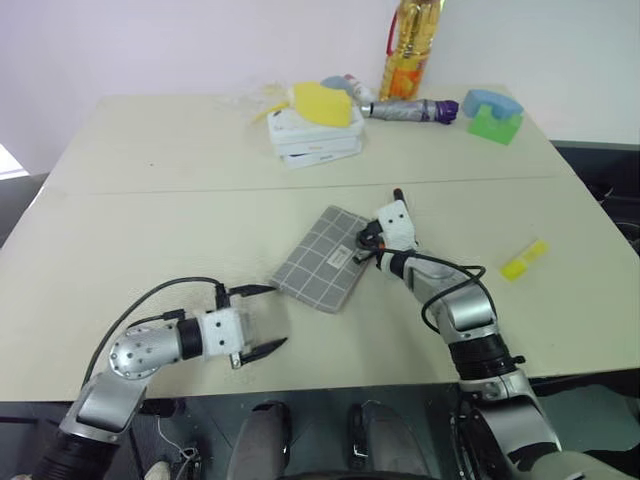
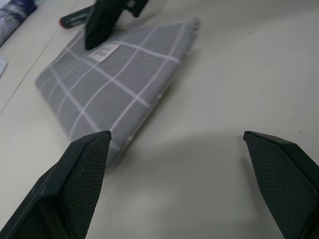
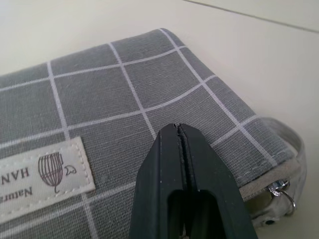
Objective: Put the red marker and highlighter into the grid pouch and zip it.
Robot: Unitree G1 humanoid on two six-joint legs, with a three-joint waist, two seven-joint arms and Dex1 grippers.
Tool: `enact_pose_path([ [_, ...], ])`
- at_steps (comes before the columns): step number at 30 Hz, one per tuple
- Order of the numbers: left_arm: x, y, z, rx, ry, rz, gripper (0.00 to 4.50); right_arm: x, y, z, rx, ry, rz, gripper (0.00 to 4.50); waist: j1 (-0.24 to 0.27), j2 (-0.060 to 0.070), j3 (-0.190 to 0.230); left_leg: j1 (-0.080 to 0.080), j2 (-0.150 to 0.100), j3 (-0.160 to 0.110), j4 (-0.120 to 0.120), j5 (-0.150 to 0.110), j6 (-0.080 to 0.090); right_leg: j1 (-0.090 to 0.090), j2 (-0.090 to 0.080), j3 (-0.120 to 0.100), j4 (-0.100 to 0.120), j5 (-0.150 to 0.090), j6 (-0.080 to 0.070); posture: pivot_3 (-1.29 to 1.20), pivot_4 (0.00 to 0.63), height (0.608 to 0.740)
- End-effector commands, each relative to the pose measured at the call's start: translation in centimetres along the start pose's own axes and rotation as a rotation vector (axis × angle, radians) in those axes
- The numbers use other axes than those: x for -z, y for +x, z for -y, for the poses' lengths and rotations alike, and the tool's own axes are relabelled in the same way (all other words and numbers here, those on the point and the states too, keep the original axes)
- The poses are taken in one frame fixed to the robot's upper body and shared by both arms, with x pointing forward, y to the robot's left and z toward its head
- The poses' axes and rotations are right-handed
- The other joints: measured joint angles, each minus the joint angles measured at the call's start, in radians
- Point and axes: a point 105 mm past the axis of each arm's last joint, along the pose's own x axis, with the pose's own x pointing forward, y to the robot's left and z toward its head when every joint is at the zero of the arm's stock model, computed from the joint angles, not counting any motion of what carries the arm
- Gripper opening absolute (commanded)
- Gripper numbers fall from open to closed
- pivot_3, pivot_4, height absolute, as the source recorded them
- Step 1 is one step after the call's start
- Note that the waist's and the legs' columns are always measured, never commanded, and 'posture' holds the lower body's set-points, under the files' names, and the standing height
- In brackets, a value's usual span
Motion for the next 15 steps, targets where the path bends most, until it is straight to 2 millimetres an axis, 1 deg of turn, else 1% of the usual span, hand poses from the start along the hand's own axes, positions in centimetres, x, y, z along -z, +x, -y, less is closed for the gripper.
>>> enact_pose_path([
  [1,-1.2,1.6,-0.8,-0.029,0.129,0.017,4.5,1.6,0.0,-0.6,-0.013,0.104,-0.066,0.05,0.0,0.0,0.0,0.0,0.0,0.0,0.0,0.0,0.0,0.0,0.0,0.0,0.0,0.0,0.0,0.0,0.15,0.74],
  [5,-1.6,3.5,-2.2,-0.096,0.227,0.004,4.5,1.6,0.0,-1.2,-0.018,0.113,-0.069,0.05,-0.001,0.0,0.0,0.0,0.0,0.0,0.0,0.0,0.0,0.0,0.0,0.0,0.0,0.0,0.0,0.0,0.15,0.74],
  [8,-1.4,4.7,-2.4,-0.103,0.291,-0.027,4.5,1.6,0.0,-1.5,-0.019,0.113,-0.069,0.05,-0.004,0.0,0.0,0.0,0.0,0.001,-0.001,0.0,0.0,0.0,0.001,0.0,0.001,0.0,0.0,0.0,0.15,0.74],
  [10,-1.8,5.6,-2.8,-0.138,0.303,-0.022,4.5,1.5,0.0,-1.8,-0.02,0.116,-0.068,0.05,-0.004,0.0,-0.001,0.0,0.0,0.001,-0.001,0.0,0.0,0.0,0.001,0.0,0.001,0.0,0.0,0.0,0.15,0.74],
  [14,-2.4,6.6,-3.1,-0.167,0.29,0.011,4.5,1.5,-0.1,-1.9,-0.015,0.117,-0.067,0.05,-0.005,0.0,-0.001,0.0,0.0,0.001,-0.001,0.0,0.0,0.0,0.001,0.0,0.001,0.0,0.001,0.0,0.15,0.74],
  [15,-2.5,6.7,-3.0,-0.164,0.285,0.023,4.25,1.5,-0.1,-1.9,-0.01,0.116,-0.067,0.01,-0.005,0.0,-0.001,0.0,0.0,0.001,-0.001,0.0,0.0,0.0,0.001,0.0,0.001,0.0,0.001,0.0,0.15,0.74],
])
